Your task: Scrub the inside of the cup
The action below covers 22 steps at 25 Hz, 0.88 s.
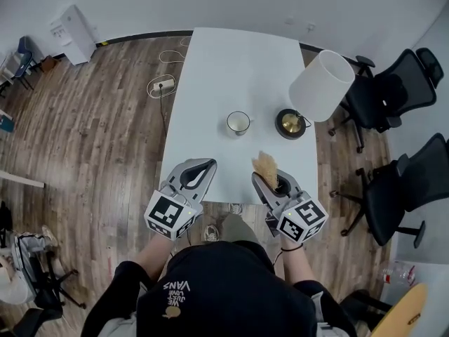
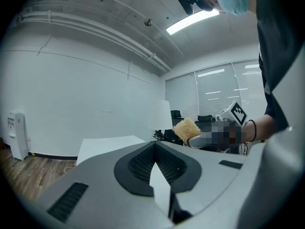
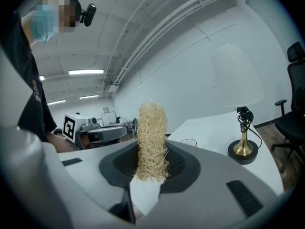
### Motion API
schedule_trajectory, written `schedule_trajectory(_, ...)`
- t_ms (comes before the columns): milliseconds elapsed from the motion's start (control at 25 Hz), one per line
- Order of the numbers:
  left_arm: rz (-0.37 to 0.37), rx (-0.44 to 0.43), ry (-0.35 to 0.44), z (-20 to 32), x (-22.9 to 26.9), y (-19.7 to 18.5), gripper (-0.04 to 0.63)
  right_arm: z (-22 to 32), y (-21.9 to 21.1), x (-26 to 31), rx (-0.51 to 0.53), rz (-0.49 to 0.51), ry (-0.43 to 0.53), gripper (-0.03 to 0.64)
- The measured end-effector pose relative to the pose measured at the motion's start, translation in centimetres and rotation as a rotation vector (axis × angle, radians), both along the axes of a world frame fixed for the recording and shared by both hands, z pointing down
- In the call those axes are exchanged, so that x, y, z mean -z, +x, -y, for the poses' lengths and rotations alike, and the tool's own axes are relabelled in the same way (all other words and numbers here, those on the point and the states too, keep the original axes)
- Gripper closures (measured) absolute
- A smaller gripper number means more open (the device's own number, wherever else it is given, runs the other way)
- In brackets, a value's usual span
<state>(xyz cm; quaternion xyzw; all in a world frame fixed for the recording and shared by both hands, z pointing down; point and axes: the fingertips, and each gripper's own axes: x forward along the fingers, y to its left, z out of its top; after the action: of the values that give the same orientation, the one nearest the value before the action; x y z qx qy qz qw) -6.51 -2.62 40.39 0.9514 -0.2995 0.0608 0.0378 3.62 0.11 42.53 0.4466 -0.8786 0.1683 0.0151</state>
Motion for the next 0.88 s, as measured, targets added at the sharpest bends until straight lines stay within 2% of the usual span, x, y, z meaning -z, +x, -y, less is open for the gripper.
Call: schedule_trajectory(880,0.009,0.019,0.031,10.1,-1.5,4.6,0.584,10.4,2.8,-1.2,0.113,0.003,-0.018,0.523)
